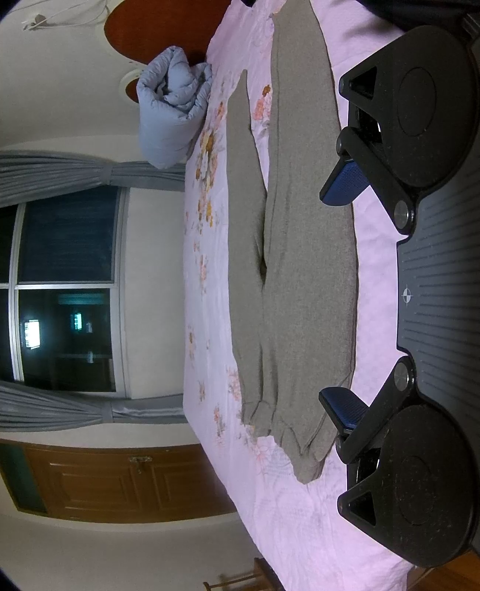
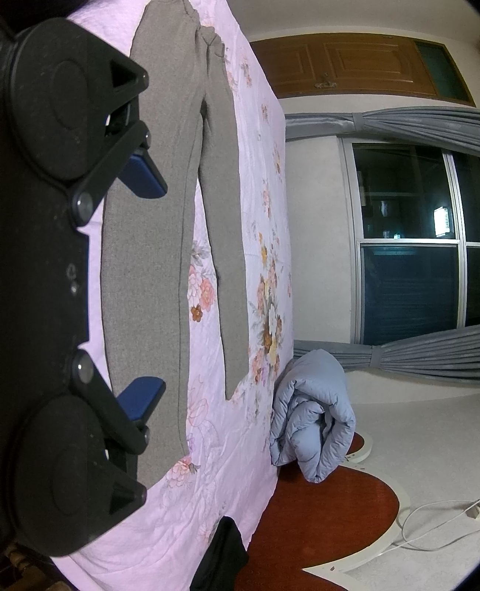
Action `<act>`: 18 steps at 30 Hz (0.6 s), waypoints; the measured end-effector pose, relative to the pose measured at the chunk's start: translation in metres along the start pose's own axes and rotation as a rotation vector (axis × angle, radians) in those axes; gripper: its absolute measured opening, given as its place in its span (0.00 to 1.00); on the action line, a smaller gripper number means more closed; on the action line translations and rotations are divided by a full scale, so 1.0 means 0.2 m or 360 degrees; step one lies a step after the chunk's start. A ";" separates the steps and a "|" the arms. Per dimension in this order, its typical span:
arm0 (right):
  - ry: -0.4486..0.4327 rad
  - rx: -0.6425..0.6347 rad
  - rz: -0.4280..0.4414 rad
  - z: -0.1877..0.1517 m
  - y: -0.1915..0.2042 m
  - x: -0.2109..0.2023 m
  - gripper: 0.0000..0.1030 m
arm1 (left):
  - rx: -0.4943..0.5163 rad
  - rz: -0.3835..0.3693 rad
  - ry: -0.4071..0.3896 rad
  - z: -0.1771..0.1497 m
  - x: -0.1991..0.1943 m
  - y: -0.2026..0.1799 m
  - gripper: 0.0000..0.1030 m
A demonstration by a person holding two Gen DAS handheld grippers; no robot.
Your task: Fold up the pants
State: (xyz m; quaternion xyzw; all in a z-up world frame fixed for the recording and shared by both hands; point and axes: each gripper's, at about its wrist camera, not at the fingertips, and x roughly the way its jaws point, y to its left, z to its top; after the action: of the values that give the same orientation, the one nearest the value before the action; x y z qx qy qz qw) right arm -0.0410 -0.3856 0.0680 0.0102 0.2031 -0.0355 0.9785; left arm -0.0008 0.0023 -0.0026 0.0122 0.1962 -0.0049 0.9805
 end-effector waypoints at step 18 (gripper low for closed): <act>-0.0002 0.0000 0.0000 0.00 0.00 0.00 0.94 | 0.0002 0.0002 -0.0002 0.00 0.00 0.00 1.00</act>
State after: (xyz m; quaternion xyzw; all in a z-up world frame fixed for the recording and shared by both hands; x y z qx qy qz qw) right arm -0.0417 -0.3860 0.0680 0.0103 0.2025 -0.0354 0.9786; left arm -0.0001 0.0015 -0.0019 0.0128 0.1956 -0.0043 0.9806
